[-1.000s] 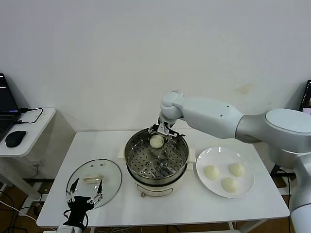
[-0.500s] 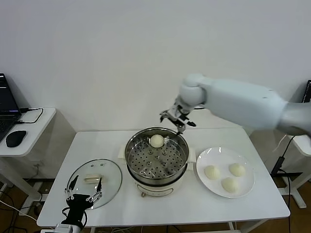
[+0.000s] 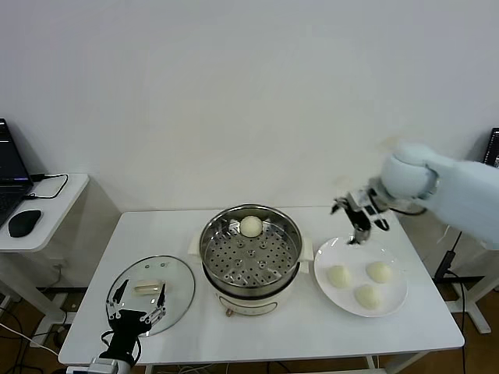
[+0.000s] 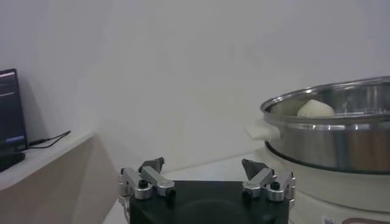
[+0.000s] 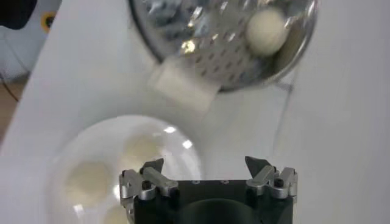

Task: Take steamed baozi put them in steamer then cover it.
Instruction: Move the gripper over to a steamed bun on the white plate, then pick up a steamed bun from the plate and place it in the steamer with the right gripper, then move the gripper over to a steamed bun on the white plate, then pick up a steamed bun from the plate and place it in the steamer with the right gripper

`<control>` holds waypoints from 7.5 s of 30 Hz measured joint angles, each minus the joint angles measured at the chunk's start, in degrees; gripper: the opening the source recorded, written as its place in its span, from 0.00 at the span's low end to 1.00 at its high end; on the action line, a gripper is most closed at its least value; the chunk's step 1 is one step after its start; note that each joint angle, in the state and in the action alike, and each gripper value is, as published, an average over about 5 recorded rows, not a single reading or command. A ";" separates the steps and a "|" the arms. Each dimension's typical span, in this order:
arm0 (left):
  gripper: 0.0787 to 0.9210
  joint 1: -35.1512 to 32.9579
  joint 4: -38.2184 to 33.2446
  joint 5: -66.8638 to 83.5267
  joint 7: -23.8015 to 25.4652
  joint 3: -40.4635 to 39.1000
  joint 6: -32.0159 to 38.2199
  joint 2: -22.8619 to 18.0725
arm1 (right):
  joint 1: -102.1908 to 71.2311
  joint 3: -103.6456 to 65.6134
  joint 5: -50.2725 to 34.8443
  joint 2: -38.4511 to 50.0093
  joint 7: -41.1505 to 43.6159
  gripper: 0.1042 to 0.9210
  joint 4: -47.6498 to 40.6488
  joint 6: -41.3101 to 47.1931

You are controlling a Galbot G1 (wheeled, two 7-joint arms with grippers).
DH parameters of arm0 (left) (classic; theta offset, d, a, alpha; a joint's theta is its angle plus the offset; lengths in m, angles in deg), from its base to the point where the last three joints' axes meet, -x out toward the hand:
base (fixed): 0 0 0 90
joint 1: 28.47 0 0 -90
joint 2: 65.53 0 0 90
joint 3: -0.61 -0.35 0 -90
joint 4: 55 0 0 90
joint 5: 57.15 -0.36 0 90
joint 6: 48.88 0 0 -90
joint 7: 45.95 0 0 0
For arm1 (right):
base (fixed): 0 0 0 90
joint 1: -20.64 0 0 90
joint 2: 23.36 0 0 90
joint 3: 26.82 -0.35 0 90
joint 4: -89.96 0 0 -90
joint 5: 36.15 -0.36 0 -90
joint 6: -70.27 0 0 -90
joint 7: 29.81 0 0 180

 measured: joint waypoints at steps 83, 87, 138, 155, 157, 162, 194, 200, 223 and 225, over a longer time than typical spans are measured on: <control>0.88 0.68 -1.44 0.69 -0.25 2.25 -0.31 0.23 | 6.23 -2.16 -18.41 -20.51 -6.49 0.59 -5.83 14.95; 0.88 0.79 -1.53 0.89 -0.26 2.70 -0.32 0.20 | 6.12 -0.92 -20.65 -26.48 -8.34 0.59 -7.47 17.56; 0.88 0.98 -1.27 2.23 -0.07 3.29 -0.58 1.64 | 8.24 0.53 -12.01 -18.98 3.68 0.88 -4.82 14.61; 0.88 -0.35 -0.89 1.01 -0.02 2.89 -0.56 1.54 | -15.73 -16.68 5.82 5.12 8.95 0.88 0.30 2.59; 0.88 -0.53 -0.90 0.94 -0.02 2.99 -0.56 1.51 | -19.34 -19.20 7.39 6.00 8.89 0.88 0.28 1.90; 0.88 -0.92 -0.95 0.68 -0.02 3.11 -0.56 1.20 | -26.47 -23.62 10.75 6.81 8.28 0.88 -0.22 0.83; 0.88 -0.81 -0.23 0.88 -0.01 3.92 -0.54 0.74 | -38.23 -29.26 17.79 -2.77 2.91 0.77 -9.22 0.57; 0.88 -0.73 -0.23 0.90 -0.01 3.88 -0.54 0.59 | -38.11 -29.34 17.51 -2.84 3.21 0.64 -9.16 1.21; 0.88 -0.41 -1.07 1.02 -0.03 3.61 -0.72 0.58 | -31.29 -27.11 12.83 1.39 7.02 0.48 -5.93 1.90; 0.88 -0.29 -1.21 1.04 -0.02 3.56 -0.81 0.69 | -29.55 -26.67 11.96 1.85 7.46 0.48 -5.71 1.91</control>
